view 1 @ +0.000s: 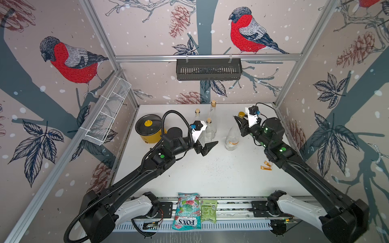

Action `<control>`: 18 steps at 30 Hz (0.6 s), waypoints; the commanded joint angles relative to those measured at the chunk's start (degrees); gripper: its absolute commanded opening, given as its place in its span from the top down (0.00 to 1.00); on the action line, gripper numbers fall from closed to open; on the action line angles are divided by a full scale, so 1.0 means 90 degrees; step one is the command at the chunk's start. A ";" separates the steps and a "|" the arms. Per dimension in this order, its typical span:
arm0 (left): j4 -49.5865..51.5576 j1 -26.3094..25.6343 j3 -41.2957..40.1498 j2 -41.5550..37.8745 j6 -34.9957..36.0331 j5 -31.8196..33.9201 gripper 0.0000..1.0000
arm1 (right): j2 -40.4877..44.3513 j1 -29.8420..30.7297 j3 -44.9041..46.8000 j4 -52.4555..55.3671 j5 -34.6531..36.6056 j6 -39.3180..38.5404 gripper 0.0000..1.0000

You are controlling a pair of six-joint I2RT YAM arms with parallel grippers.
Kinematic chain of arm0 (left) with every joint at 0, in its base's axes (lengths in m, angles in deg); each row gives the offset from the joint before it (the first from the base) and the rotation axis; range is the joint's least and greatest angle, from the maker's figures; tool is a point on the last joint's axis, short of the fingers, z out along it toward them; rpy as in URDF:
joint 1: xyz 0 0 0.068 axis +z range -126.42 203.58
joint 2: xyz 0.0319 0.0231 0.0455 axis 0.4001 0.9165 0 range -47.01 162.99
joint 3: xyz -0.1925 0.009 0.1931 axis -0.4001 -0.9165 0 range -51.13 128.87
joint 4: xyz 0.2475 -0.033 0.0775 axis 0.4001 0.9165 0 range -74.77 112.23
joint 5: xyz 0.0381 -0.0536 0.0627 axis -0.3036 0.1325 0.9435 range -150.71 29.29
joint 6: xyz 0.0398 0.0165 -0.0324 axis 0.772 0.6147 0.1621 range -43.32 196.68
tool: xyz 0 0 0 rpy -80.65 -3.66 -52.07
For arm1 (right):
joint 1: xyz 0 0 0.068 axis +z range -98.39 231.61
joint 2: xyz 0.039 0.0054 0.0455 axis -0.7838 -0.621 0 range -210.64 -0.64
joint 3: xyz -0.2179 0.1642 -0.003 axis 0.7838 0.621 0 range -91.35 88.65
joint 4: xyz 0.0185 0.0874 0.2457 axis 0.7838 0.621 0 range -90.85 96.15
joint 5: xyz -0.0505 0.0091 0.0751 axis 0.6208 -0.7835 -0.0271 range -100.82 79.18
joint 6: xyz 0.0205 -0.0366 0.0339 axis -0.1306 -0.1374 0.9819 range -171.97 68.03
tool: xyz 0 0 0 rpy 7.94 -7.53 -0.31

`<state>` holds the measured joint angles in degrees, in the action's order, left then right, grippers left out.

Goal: Remove the label from the bottle
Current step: Pick up the bottle from the center of the board, then place the bottle at the center of the board.

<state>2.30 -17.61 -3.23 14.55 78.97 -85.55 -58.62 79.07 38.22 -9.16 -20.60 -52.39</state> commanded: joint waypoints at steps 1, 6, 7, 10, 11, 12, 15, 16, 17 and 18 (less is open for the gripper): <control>-0.0104 -0.0167 -0.0075 -0.0133 0.0224 -0.0512 0.01 | 0.0327 0.0052 0.0046 -0.0148 -0.1362 -0.0489 0.84; -0.0191 -0.0284 -0.0212 -0.0280 0.0233 -0.1164 0.01 | 0.0795 0.0273 0.0389 -0.0239 -0.2685 -0.1100 0.86; -0.0207 -0.0295 -0.0251 -0.0294 0.0234 -0.1221 0.01 | 0.0844 0.0334 0.0462 -0.0287 -0.2855 -0.1190 0.87; -0.0244 -0.0376 -0.0327 -0.0271 0.0267 -0.1460 0.01 | 0.0886 0.0583 0.0634 -0.0391 -0.3422 -0.1386 0.90; -0.0224 -0.0420 -0.0322 -0.0250 0.0292 -0.1497 0.01 | 0.0859 0.0699 0.0660 -0.0427 -0.3523 -0.1407 0.90; -0.0186 -0.0464 -0.0330 -0.0222 0.0313 -0.1521 0.01 | 0.0816 0.0840 0.0672 -0.0453 -0.3578 -0.1429 0.90; -0.0075 -0.0516 -0.0327 -0.0142 0.0348 -0.1617 0.01 | 0.0641 0.1278 0.0600 -0.0436 -0.3650 -0.1530 0.90; -0.0060 -0.0521 -0.0332 -0.0129 0.0342 -0.1633 0.01 | 0.0590 0.1389 0.0562 -0.0416 -0.3650 -0.1566 0.90; -0.0039 -0.0531 -0.0333 -0.0113 0.0328 -0.1610 0.01 | 0.0538 0.1483 0.0521 -0.0409 -0.3650 -0.1580 0.90; -0.0010 -0.0529 -0.0344 -0.0112 0.0313 -0.1598 0.01 | 0.0489 0.1556 0.0489 -0.0413 -0.3650 -0.1583 0.90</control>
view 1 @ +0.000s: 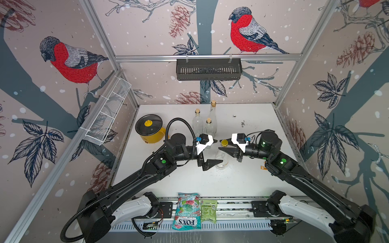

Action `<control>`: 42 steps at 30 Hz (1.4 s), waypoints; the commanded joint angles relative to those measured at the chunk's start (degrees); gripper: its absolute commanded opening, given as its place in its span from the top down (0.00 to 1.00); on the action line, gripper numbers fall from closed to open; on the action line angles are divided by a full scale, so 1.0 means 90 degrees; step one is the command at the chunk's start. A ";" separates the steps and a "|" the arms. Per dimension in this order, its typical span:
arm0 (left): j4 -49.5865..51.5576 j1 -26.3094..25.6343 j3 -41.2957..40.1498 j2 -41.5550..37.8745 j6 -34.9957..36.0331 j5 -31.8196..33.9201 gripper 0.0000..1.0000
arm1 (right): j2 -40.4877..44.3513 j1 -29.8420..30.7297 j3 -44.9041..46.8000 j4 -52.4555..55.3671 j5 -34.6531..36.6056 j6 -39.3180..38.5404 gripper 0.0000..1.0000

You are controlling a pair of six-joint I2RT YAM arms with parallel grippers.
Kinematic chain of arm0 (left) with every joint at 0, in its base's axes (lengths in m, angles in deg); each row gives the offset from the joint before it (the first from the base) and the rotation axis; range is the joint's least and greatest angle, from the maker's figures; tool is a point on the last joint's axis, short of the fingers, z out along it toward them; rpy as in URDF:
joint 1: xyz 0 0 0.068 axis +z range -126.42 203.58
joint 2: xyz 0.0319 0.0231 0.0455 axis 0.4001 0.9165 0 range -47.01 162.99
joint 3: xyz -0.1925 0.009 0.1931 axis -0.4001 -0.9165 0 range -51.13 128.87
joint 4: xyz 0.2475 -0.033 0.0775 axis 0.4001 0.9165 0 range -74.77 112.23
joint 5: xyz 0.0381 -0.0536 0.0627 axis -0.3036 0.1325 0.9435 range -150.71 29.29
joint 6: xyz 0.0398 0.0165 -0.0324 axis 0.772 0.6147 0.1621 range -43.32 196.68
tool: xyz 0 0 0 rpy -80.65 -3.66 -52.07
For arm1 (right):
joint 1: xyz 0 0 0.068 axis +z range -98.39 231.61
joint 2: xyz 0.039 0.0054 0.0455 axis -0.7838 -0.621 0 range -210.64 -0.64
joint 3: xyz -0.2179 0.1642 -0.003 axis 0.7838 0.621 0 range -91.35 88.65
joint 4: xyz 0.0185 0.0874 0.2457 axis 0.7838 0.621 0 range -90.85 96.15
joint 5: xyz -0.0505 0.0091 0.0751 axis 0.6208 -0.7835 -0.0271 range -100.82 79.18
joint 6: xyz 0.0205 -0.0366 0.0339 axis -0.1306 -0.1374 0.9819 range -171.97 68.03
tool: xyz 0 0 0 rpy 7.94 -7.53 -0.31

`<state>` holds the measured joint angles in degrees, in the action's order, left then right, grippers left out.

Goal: Remove the label from the bottle
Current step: Place the bottle at the center of the board.

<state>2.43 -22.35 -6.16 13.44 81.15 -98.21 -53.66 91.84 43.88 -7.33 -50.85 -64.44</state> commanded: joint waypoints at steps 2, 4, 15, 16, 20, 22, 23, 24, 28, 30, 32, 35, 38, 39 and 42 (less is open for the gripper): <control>-0.0001 -0.0008 -0.0055 -0.0012 0.0080 -0.0172 0.01 | -0.0138 0.0229 -0.0172 -0.0675 -0.0312 -0.0202 0.90; -0.0018 -0.0014 -0.0085 -0.0027 0.0080 -0.0168 0.01 | -0.0186 0.0277 -0.0179 -0.0791 -0.0354 -0.0123 0.90; -0.0114 -0.0033 -0.0187 0.0216 0.0281 -0.0100 0.13 | -0.0347 0.0335 -0.0253 -0.0853 -0.0523 0.0072 0.90; -0.0144 -0.0033 -0.0193 0.0251 0.0325 -0.0088 0.15 | -0.0358 0.0335 -0.0285 -0.0789 -0.0523 0.0049 0.90; -0.0229 -0.0033 -0.0186 0.0403 0.0457 -0.0014 0.26 | -0.0425 0.0326 -0.0440 -0.0502 -0.0533 0.0017 0.90; -0.0265 -0.0028 -0.0174 0.0463 0.0495 -0.0019 0.34 | -0.0455 0.0323 -0.0491 -0.0412 -0.0552 0.0016 0.89; -0.0283 -0.0033 -0.0178 0.0489 0.0499 -0.0044 0.38 | -0.0478 0.0319 -0.0503 -0.0391 -0.0562 0.0017 0.89; -0.0315 -0.0032 -0.0174 0.0510 0.0499 -0.0061 0.40 | -0.0493 0.0324 -0.0504 -0.0369 -0.0562 0.0019 0.88; -0.0359 -0.0033 -0.0202 0.0548 0.0505 -0.0058 0.61 | -0.0516 0.0315 -0.0457 -0.0344 -0.0511 0.0051 0.86; -0.0310 -0.0028 -0.0202 0.0549 0.0518 -0.0003 0.74 | -0.0506 0.0309 -0.0426 -0.0374 -0.0434 0.0073 0.83; -0.0257 -0.0033 -0.0195 0.0553 0.0540 0.0016 0.81 | -0.0496 0.0293 -0.0399 -0.0361 -0.0348 0.0085 0.76; -0.0219 -0.0028 -0.0180 0.0583 0.0548 0.0025 0.92 | -0.0448 0.0274 -0.0353 -0.0377 -0.0232 0.0102 0.59; -0.0168 -0.0033 -0.0153 0.0642 0.0548 0.0059 1.00 | -0.0328 0.0233 -0.0271 -0.0394 -0.0061 0.0161 0.38; -0.0132 -0.0033 -0.0129 0.0657 0.0553 0.0073 1.00 | -0.0262 0.0211 -0.0243 -0.0362 0.0004 0.0163 0.32; -0.0079 -0.0033 -0.0095 0.0720 0.0563 0.0098 1.00 | -0.0020 0.0060 -0.0121 -0.0289 0.0119 0.0208 0.21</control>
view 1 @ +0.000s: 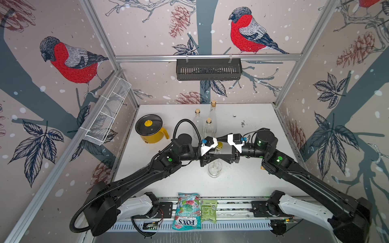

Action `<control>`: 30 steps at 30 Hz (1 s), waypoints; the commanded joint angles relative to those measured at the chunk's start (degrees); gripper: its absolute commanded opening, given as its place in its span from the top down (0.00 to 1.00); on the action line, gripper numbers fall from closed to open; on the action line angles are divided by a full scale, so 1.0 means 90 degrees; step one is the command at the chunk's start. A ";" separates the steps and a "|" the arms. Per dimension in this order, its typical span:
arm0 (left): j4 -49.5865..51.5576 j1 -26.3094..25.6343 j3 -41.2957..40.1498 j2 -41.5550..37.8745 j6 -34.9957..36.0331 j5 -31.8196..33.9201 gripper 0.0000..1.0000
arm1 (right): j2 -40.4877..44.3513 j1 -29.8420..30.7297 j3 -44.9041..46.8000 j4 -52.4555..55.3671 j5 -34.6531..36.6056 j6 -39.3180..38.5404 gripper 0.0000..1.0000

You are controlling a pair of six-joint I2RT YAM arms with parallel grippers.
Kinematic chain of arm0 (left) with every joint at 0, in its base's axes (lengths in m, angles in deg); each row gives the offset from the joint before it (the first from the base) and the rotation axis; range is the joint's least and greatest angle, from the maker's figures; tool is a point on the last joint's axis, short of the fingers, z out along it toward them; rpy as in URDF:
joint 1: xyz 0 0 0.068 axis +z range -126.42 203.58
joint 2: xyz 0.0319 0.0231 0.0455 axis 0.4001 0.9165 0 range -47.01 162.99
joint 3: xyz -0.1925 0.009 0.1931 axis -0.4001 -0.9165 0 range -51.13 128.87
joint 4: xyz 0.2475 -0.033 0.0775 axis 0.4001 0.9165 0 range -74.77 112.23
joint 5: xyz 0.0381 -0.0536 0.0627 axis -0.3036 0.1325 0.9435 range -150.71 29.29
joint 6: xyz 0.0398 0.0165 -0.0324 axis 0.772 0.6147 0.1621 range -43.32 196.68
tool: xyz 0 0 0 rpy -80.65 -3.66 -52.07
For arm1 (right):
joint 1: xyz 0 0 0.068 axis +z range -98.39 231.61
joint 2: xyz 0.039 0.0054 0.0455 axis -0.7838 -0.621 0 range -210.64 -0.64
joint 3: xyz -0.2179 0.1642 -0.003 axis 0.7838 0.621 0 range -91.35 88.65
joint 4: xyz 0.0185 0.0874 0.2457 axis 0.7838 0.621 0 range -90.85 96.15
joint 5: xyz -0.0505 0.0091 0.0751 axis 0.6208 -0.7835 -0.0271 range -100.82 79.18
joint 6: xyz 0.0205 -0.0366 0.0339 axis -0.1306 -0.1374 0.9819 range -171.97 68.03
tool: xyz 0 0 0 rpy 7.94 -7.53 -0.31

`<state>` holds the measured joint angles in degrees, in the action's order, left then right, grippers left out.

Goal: Remove the label from the bottle
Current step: Place the bottle at the center of the board.

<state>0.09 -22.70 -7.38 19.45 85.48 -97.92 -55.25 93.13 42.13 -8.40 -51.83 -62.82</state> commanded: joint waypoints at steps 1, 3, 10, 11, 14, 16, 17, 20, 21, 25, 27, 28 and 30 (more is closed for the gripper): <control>0.0179 0.0011 0.0051 0.0063 0.0092 0.0081 1.00 | 0.0254 -0.0140 0.0118 -0.0150 0.0238 0.0060 0.19; 0.0198 0.0006 0.0068 0.0103 0.0091 0.0110 1.00 | 0.0499 -0.0301 0.0219 -0.0013 0.0250 0.0067 0.15; 0.0258 0.0018 0.0128 0.0125 0.0019 0.0400 0.85 | 0.1551 -0.0825 0.0823 0.0277 0.0704 0.0374 0.08; 0.0242 0.0013 0.0127 0.0108 0.0014 0.0430 0.74 | 0.1721 -0.0848 0.0975 0.0105 0.0909 0.0528 0.06; 0.0191 0.0017 0.0129 0.0097 -0.0001 0.0482 0.58 | 0.2059 -0.0869 0.1361 -0.0420 0.1758 0.1059 0.03; 0.0143 0.0016 0.0146 0.0092 -0.0001 0.0519 0.47 | 0.2106 -0.0915 0.1471 -0.0517 0.2192 0.1351 0.03; 0.0126 0.0016 0.0156 0.0095 -0.0001 0.0530 0.43 | 0.2088 -0.0950 0.1496 -0.0520 0.2334 0.1517 0.02; 0.0042 0.0016 0.0178 0.0095 0.0036 0.0529 0.35 | 0.1929 -0.1009 0.1517 -0.0431 0.2609 0.1820 0.00; 0.0010 0.0016 0.0186 0.0096 0.0047 0.0531 0.34 | 0.1867 -0.1008 0.1517 -0.0416 0.2763 0.1907 0.00; -0.0055 0.0015 0.0251 0.0101 0.0077 0.0531 0.24 | 0.1709 -0.1033 0.1584 -0.0451 0.3499 0.2226 0.00; -0.0060 0.0015 0.0311 0.0103 0.0077 0.0521 0.20 | 0.1622 -0.1108 0.1642 -0.0518 0.3631 0.2356 0.01; -0.0056 0.0016 0.0341 0.0105 0.0077 0.0521 0.18 | 0.1551 -0.1167 0.1653 -0.0523 0.3684 0.2452 0.01; -0.0059 0.0016 0.0375 0.0098 0.0069 0.0531 0.12 | 0.1411 -0.1355 0.1644 -0.0492 0.3690 0.2640 0.01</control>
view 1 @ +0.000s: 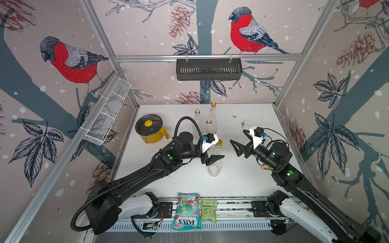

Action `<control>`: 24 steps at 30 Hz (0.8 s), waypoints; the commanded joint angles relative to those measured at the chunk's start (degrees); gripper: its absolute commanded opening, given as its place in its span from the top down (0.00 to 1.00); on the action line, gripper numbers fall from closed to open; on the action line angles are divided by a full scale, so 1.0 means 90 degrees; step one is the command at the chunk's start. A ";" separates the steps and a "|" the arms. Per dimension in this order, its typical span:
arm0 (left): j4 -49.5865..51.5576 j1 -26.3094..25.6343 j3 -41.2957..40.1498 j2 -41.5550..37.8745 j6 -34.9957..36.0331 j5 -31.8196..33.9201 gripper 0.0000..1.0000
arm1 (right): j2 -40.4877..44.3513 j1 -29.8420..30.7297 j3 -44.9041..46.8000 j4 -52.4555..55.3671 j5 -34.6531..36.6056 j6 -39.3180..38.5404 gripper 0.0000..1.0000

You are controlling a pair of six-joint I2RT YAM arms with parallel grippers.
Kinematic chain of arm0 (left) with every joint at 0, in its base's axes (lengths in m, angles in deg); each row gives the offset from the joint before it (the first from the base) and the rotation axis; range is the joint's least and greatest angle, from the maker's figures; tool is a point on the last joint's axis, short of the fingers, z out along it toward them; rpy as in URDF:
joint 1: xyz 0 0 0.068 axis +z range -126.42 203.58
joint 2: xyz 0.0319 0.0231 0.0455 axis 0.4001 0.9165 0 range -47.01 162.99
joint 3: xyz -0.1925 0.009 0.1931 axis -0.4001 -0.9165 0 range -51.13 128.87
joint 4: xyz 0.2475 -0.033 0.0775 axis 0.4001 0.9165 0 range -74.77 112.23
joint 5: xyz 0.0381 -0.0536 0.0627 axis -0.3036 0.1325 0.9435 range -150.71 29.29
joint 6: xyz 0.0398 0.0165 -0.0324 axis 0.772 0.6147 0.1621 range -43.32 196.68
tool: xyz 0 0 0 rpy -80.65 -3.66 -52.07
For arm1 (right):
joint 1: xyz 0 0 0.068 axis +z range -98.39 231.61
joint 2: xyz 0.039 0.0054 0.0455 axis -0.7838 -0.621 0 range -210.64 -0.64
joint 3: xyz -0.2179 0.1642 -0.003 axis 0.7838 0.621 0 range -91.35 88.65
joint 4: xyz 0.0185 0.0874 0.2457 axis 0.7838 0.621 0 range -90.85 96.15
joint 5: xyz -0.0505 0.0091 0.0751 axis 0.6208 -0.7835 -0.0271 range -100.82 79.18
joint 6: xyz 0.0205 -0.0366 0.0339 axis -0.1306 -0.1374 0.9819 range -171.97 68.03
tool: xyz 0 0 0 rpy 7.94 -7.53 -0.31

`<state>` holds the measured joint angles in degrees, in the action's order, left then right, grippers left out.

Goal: Remove the label from the bottle
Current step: Place the bottle at the center of the board, then adjust the bottle at the center of the board.

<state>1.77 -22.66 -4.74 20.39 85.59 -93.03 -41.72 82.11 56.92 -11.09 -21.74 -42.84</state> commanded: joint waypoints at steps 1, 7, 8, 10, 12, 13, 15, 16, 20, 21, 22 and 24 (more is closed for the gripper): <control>-0.0254 0.0013 0.0104 -0.0007 0.0046 -0.0013 0.08 | -0.0181 -0.0244 -0.0009 -0.0176 0.0302 0.0557 0.01; -0.0399 0.0011 0.0143 0.0027 -0.0100 0.0054 0.01 | -0.0681 -0.1253 0.0009 -0.0361 -0.0710 0.1521 0.01; -0.0426 0.0011 0.0145 0.0027 -0.0111 0.0072 0.01 | -0.0722 -0.1331 0.0018 -0.0378 -0.0688 0.1613 0.01; -0.0455 0.0011 0.0131 0.0023 -0.0120 0.0083 0.01 | -0.0758 -0.1387 0.0029 -0.0269 -0.0464 0.1651 0.01; -0.0474 0.0016 0.0119 0.0038 -0.0120 0.0101 0.01 | -0.0744 -0.1415 0.0097 -0.0289 -0.0128 0.1722 0.00; -0.0464 0.0011 0.0128 0.0047 -0.0120 0.0134 0.01 | -0.0711 -0.1416 0.0170 -0.0355 -0.0078 0.1734 0.00; -0.0465 0.0011 0.0118 0.0031 -0.0120 0.0231 0.01 | -0.0635 -0.1419 0.0288 -0.0507 -0.0110 0.1717 0.01; -0.0459 0.0011 0.0118 0.0026 -0.0120 0.0265 0.01 | -0.0599 -0.1422 0.0328 -0.0558 -0.0125 0.1711 0.00; -0.0495 0.0011 0.0088 -0.0010 -0.0162 0.0421 0.01 | -0.0632 -0.1428 0.0381 -0.0553 -0.0027 0.1716 0.01; -0.0503 0.0011 0.0089 -0.0011 -0.0169 0.0450 0.01 | -0.0657 -0.1431 0.0389 -0.0561 -0.0049 0.1720 0.01; -0.0509 0.0011 0.0090 -0.0013 -0.0178 0.0472 0.01 | -0.0694 -0.1434 0.0383 -0.0551 -0.0084 0.1725 0.01; -0.0553 0.0011 0.0092 -0.0002 -0.0260 0.0521 0.01 | -0.0738 -0.1427 0.0354 -0.0481 -0.0115 0.1736 0.00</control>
<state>-0.11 -22.63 -3.97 20.50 84.10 -89.18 -48.06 69.24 60.36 -13.75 -22.81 -27.96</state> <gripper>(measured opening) 0.991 0.996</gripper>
